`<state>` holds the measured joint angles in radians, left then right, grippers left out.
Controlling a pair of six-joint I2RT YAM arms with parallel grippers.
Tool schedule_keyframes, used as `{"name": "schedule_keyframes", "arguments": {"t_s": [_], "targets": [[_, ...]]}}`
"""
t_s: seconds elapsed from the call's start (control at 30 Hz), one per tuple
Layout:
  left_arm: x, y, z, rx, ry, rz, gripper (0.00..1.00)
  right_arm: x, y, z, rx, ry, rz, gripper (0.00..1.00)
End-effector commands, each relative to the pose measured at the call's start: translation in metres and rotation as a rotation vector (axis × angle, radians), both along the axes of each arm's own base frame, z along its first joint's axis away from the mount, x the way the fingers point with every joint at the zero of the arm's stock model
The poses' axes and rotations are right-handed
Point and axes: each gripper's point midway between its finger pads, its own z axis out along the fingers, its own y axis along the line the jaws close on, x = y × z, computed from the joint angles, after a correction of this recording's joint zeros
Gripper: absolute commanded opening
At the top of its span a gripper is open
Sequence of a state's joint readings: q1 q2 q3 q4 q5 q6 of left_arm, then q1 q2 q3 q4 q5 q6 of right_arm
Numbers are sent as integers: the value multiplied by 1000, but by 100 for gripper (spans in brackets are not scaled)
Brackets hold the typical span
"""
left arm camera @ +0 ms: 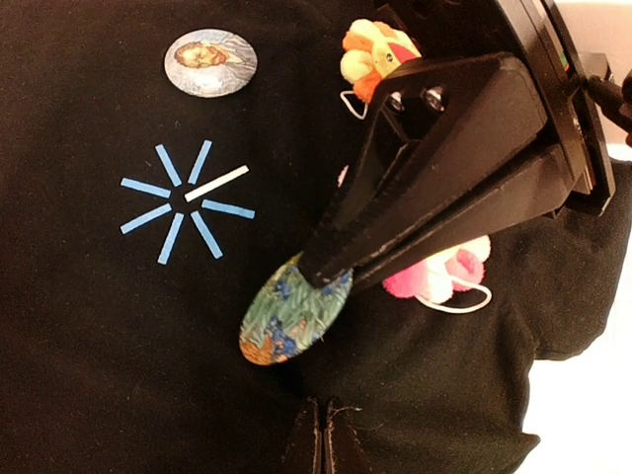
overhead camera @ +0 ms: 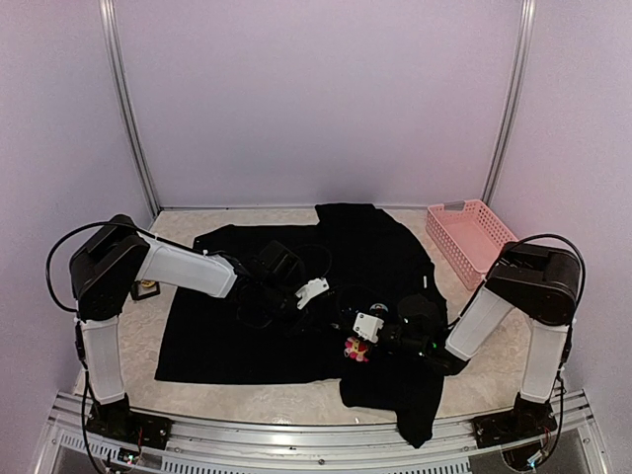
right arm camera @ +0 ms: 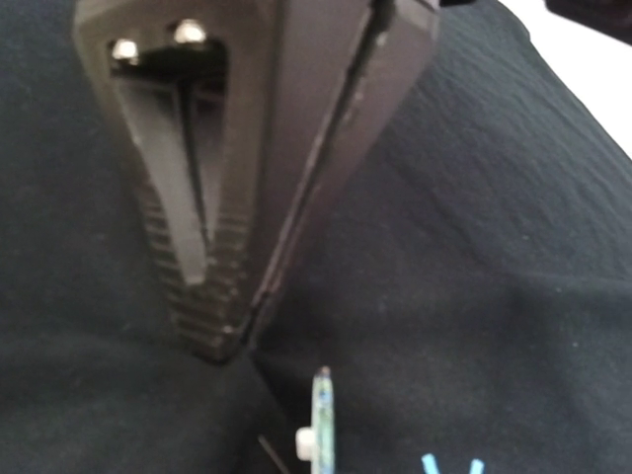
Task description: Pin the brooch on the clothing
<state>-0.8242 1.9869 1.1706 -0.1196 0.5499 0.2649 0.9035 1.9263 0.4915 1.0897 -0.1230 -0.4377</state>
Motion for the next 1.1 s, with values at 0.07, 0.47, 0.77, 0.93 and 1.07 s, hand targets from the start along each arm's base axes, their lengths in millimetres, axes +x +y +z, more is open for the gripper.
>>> {"name": "schedule_keyframes", "arguments": {"t_s": [0.07,0.47,0.77,0.93,1.07], "targets": [[0,-8,33,-73,-17,-17,0,1,6,2,-18,-62,-5,0],[0,-6,27,-60,-16,-10,0,-26,17,13,75,15,83,0],[1,-4,22,-47,-19,-2,0,-37,20,26,229,155,119,0],[-3,-3,21,-41,-14,-14,5,-35,21,34,280,180,113,0],[-4,0,24,-41,-29,-17,15,-32,21,37,301,197,115,0]]}}
